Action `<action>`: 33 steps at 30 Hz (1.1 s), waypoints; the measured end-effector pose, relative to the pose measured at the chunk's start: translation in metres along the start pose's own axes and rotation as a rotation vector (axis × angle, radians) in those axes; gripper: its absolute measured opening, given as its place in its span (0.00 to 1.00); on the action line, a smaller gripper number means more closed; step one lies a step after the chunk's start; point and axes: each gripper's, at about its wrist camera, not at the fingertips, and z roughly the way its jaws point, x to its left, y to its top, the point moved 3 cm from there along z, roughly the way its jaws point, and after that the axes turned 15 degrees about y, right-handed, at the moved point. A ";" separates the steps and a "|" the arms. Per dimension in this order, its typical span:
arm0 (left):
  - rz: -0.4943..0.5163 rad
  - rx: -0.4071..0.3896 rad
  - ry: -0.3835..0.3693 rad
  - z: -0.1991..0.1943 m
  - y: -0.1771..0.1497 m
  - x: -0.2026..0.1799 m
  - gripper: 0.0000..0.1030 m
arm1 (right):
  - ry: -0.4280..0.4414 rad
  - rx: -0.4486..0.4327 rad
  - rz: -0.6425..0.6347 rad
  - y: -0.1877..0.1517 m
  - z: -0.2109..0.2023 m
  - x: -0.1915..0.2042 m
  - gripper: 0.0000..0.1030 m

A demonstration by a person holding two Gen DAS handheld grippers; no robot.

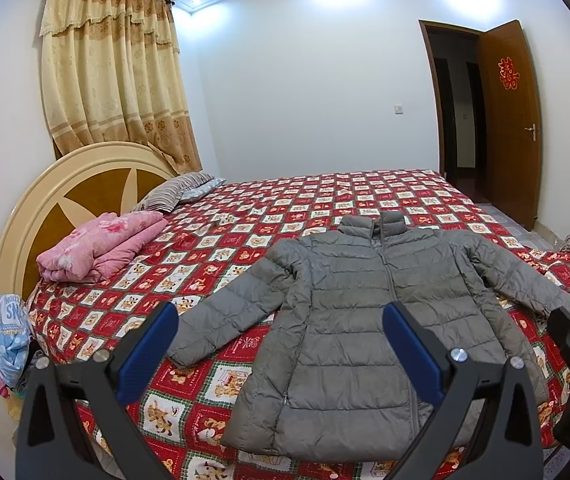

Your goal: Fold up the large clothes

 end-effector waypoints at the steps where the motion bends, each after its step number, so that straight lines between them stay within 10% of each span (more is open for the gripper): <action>1: 0.000 0.000 0.000 0.000 0.000 0.000 1.00 | 0.000 0.000 0.000 0.000 0.000 0.000 0.99; 33: -0.002 0.006 -0.001 0.007 -0.005 -0.001 1.00 | -0.008 0.002 0.004 -0.007 0.006 -0.001 0.99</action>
